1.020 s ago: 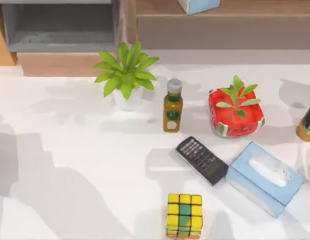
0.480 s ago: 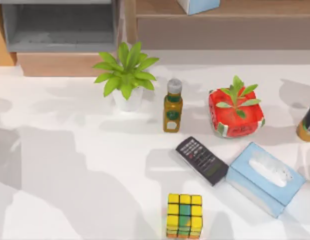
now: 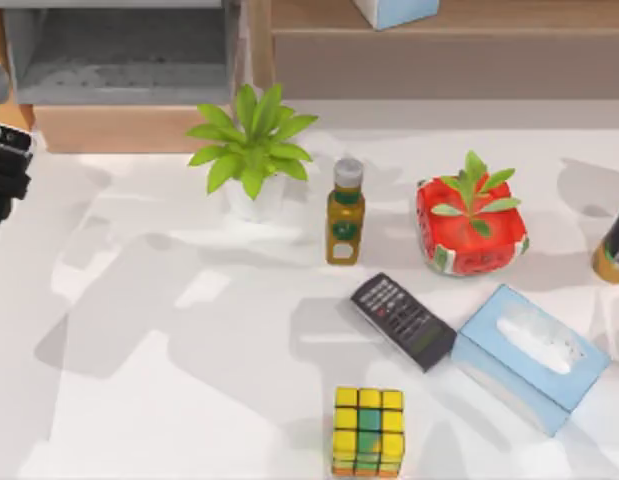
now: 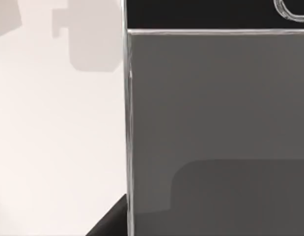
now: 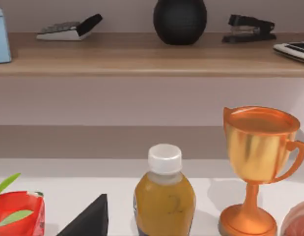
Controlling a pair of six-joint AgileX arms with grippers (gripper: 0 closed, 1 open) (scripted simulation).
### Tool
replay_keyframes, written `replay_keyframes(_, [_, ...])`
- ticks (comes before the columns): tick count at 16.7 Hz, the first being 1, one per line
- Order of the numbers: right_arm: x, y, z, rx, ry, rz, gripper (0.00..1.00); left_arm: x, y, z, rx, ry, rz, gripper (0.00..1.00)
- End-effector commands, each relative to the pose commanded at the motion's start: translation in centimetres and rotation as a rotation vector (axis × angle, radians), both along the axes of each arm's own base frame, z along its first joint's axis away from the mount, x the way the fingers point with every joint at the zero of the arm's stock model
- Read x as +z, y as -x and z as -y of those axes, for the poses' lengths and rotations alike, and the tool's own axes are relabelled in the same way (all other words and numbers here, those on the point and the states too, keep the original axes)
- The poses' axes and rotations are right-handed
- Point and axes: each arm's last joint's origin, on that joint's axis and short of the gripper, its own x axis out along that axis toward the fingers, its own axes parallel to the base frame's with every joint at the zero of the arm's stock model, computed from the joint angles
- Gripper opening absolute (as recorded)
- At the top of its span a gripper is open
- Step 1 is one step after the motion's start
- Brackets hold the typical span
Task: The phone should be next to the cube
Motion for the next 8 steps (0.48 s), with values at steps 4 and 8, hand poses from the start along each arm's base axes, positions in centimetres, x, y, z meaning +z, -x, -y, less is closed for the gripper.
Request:
replay_keyframes(4, [0.0,0.0,0.0,0.000,0.000,0.000,1.00,1.4,1.5,5.2,-0.012,0.064,0.007,0.00])
replay_keyframes(8, [0.0,0.0,0.0,0.000,0.000,0.000,1.00,1.2,3.7,10.1,0.017,0.121,-0.052,0.00])
